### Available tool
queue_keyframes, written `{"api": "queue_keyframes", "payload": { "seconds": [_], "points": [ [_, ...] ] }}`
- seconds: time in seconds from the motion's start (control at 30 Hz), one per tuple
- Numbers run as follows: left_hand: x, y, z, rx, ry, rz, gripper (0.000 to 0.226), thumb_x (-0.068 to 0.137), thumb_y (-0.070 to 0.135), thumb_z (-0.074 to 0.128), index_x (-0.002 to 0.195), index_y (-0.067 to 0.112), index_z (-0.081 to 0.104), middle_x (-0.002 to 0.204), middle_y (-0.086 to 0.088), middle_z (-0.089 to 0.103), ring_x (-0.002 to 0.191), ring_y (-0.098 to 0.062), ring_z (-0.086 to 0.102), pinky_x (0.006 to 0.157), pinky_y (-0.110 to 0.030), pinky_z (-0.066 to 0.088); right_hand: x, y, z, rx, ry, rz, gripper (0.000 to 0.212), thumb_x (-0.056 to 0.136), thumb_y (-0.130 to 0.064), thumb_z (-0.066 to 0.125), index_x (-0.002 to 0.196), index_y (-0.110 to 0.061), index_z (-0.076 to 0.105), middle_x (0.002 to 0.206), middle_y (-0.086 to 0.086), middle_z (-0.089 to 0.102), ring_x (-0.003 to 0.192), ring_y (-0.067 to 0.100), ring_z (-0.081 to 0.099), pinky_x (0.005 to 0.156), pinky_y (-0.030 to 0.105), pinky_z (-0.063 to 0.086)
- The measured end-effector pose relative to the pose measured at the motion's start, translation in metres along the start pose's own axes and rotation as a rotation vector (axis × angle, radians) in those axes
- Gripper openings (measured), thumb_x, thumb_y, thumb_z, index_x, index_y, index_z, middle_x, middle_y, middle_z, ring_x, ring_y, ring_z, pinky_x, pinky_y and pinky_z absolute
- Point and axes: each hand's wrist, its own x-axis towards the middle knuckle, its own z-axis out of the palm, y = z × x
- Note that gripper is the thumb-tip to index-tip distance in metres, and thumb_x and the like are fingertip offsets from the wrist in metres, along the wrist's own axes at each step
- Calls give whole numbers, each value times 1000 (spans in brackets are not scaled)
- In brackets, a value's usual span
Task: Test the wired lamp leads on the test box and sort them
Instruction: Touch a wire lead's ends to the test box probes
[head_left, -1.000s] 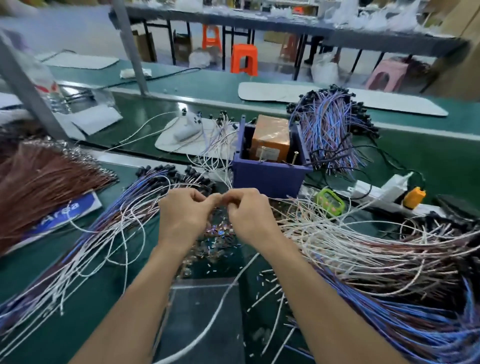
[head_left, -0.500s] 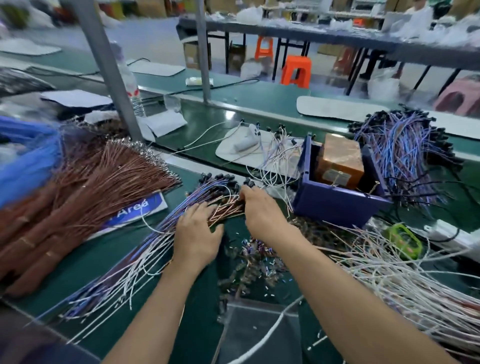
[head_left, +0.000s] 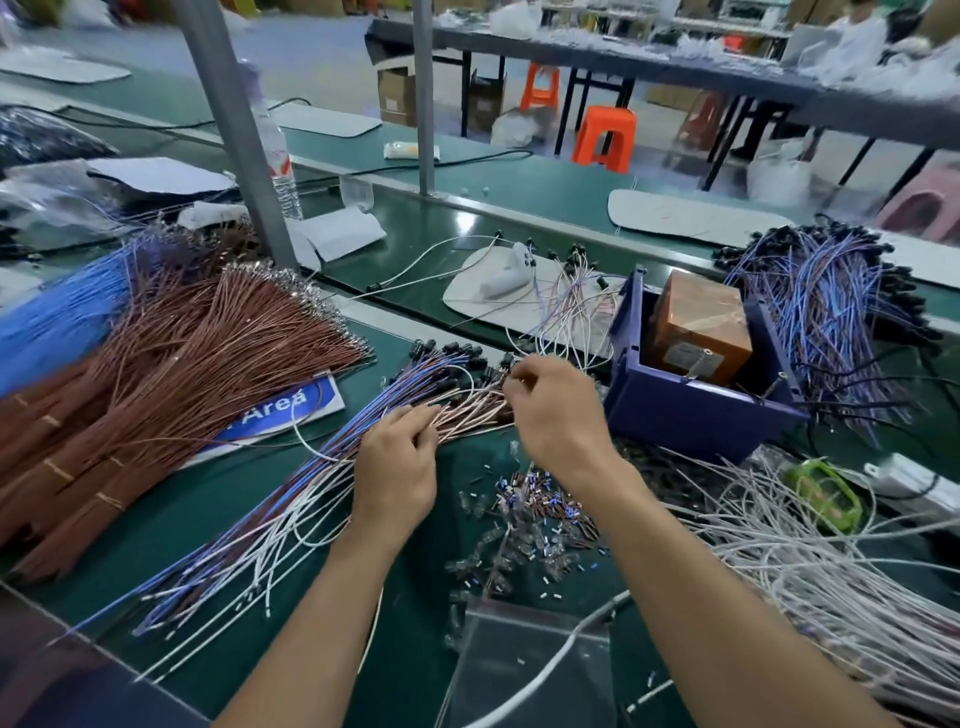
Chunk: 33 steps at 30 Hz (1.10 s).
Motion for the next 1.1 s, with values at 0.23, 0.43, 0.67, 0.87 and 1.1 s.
{"api": "queue_keyframes", "payload": {
  "seconds": [0.23,0.43,0.67,0.87,1.1],
  "points": [
    [-1,2,-4,21,-4,53,21,97,6,65,112,11,78,108,-3,73,99,-25,67,91,-35,52,-36,-9,-78,895,237,132,18,101,-14,58,87,-19,67,82,2,71,77,20,71,80,48,63],
    [-15,40,-16,158,-2,212,73,78,13,88,144,25,59,138,3,65,130,-20,55,113,-31,36,-57,-3,-101,1303,224,241,17,103,-3,50,90,-10,60,84,19,71,81,36,73,81,50,62],
    [-20,100,0,-445,-315,61,26,85,15,84,96,38,82,95,18,78,90,4,71,77,-8,52,-71,24,-114,1565,257,419,21,107,-13,42,94,-8,58,106,27,74,99,40,74,79,45,63],
    [-21,116,9,-584,-478,-7,28,80,10,86,91,35,84,80,0,79,69,-6,68,64,-17,52,-83,56,-126,1620,395,473,23,108,-16,43,115,0,58,100,22,76,96,35,75,75,41,63],
    [-30,140,21,-635,-587,-3,19,84,4,81,88,22,85,63,4,73,53,-2,54,53,-12,42,-97,68,-129,1418,152,418,23,104,-18,48,98,-8,68,107,19,75,102,32,74,79,42,62]
  ]
}}
